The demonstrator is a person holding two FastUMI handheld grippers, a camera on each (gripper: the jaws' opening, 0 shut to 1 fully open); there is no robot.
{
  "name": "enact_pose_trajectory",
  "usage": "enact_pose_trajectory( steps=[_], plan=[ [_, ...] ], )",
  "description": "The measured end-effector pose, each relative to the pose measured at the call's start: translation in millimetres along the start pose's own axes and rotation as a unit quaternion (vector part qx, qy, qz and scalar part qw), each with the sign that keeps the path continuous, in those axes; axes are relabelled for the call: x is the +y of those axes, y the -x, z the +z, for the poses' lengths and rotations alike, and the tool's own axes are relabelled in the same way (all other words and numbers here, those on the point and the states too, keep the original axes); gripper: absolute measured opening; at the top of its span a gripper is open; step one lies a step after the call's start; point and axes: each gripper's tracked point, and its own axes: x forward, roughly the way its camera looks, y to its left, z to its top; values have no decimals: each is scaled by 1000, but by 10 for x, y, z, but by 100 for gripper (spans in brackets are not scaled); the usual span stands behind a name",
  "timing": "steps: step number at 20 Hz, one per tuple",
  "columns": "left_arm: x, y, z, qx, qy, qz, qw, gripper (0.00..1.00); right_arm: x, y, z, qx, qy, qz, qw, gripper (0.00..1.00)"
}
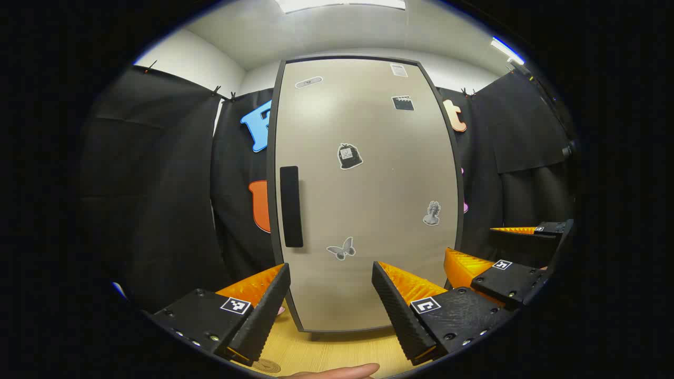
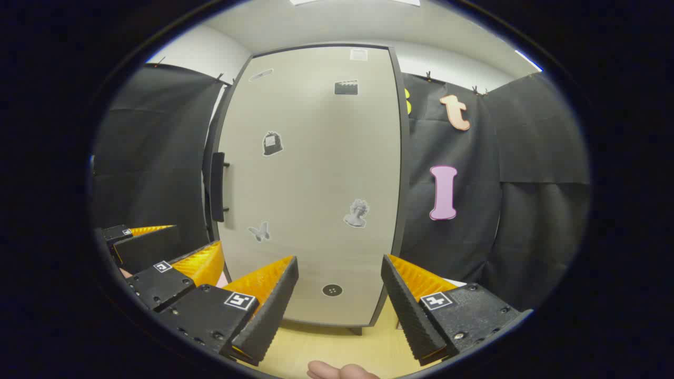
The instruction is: Open the cabinet door with the right hand, grasp the bottle in the cabinet with the left hand and place it on the coaster, then close the cabinet door with the right hand.
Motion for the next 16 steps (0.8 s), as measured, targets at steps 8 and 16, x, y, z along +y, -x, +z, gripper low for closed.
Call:
enact_pose_trajectory(
  steps=[8, 16],
  plan=[
    [7, 4, -2, 0, -2, -1, 1000, 94, -1, 2, -17, 1, -2, -1, 1000, 99],
    [7, 9, 1, -1, -2, -1, 1000, 94, -5, 12, -22, 2, -2, -2, 1000, 99]
  ],
)
